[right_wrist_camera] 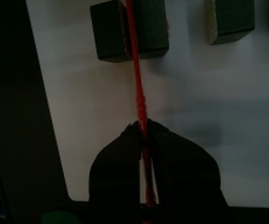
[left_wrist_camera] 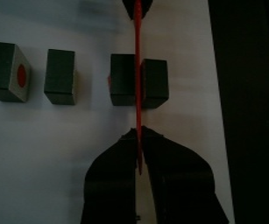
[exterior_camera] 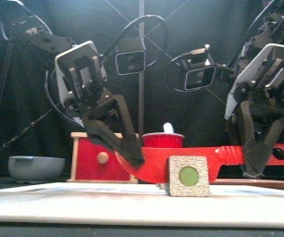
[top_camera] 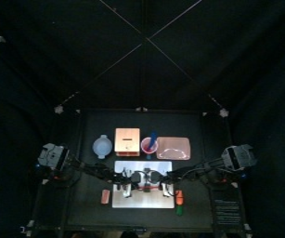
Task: Place sushi on board then cut the sushi with the knife then place the pieces on the plate
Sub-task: Cut the sushi into 4 pieces
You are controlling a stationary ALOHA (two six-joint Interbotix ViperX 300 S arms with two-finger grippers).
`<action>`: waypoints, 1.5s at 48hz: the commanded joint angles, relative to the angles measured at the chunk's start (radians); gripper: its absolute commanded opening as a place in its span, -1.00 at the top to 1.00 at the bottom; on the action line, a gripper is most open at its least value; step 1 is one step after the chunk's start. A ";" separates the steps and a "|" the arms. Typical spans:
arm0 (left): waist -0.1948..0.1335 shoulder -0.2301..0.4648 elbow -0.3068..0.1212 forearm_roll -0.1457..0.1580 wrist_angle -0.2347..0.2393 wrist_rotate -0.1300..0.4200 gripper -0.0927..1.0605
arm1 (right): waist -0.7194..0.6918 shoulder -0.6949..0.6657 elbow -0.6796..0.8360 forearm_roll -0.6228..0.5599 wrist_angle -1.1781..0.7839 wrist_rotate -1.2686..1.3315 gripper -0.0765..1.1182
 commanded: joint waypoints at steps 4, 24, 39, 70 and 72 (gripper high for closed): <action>-0.003 0.000 -0.017 -0.005 -0.003 -0.003 0.07 | 0.005 -0.003 -0.014 0.006 0.000 0.003 0.30; -0.043 -0.011 -0.026 -0.052 -0.002 -0.002 0.07 | 0.066 -0.003 -0.029 0.069 0.003 0.005 0.30; -0.040 -0.048 -0.049 -0.035 -0.002 0.003 0.05 | 0.055 -0.078 -0.034 0.025 0.029 0.003 0.30; 0.031 -0.215 0.014 0.044 -0.009 0.003 -0.49 | -0.017 -0.414 0.092 0.035 0.242 0.009 0.30; 0.037 -0.218 0.017 0.044 -0.014 0.005 -0.49 | -0.023 -0.445 0.112 0.052 0.255 0.009 0.30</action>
